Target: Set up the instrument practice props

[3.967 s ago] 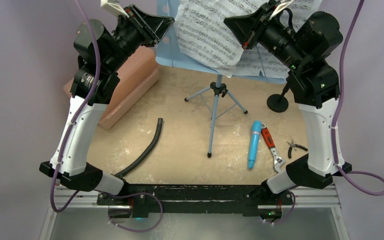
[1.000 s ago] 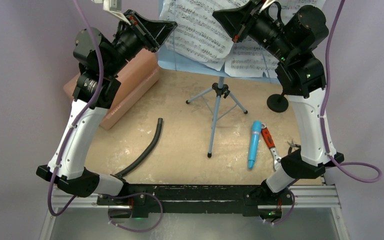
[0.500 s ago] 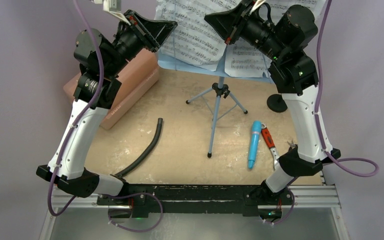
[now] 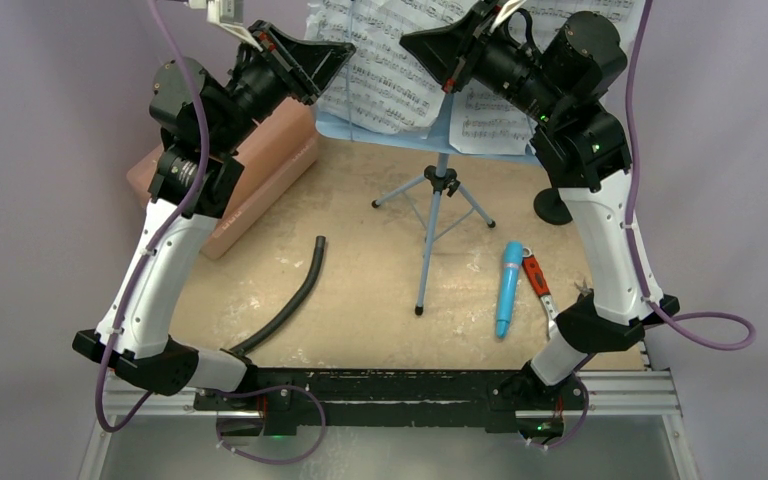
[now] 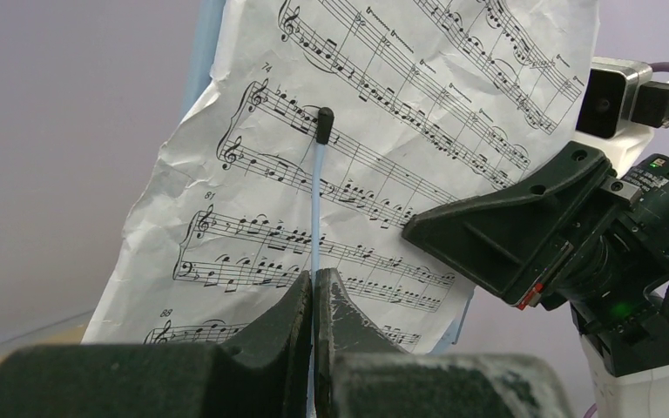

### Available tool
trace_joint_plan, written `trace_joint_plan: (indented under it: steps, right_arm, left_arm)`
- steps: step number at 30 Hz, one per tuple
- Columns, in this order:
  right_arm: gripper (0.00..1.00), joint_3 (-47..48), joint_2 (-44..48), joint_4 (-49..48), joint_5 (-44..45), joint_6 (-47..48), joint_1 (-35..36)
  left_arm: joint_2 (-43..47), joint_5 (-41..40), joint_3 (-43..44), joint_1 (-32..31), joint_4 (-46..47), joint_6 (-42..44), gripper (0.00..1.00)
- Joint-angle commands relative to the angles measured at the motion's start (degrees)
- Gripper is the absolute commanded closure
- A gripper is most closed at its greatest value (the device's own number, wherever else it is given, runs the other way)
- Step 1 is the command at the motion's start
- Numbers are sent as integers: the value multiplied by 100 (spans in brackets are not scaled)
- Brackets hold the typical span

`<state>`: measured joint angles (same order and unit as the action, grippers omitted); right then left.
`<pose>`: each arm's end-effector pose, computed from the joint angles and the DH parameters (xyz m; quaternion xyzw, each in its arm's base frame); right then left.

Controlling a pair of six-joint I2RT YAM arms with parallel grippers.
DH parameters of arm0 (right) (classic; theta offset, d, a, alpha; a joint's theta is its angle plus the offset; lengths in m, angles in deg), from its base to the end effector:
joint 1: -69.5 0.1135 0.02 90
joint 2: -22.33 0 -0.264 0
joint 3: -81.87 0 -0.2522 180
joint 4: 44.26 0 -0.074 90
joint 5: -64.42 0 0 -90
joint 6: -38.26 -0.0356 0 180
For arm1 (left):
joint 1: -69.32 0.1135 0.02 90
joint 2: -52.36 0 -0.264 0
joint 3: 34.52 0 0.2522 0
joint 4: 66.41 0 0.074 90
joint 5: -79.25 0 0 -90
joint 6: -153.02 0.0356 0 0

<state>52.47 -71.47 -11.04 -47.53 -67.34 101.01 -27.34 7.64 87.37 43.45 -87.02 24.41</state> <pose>0.2264 0.1544 0.6308 -0.2322 0.5105 0.4238 0.7113 0.2289 -0.1235 0.5823 0.0698 0.5662 -0.5115 0.6426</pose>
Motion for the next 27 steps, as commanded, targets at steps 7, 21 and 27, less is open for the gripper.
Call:
trace_joint_plan:
  steps: [7, 21, 27]
  right_arm:
    - [76, -87, 209, -130, 364, 162, 40]
    - [60, -353, 650, -82, 895, 297, 40]
    - [70, -411, 757, -78, 1067, 320, 44]
  left_arm:
    - [209, -134, -49, 20, 300, -108, 82]
    - [201, -144, -75, 18, 281, -110, 82]
    - [176, -140, -82, 18, 268, -121, 82]
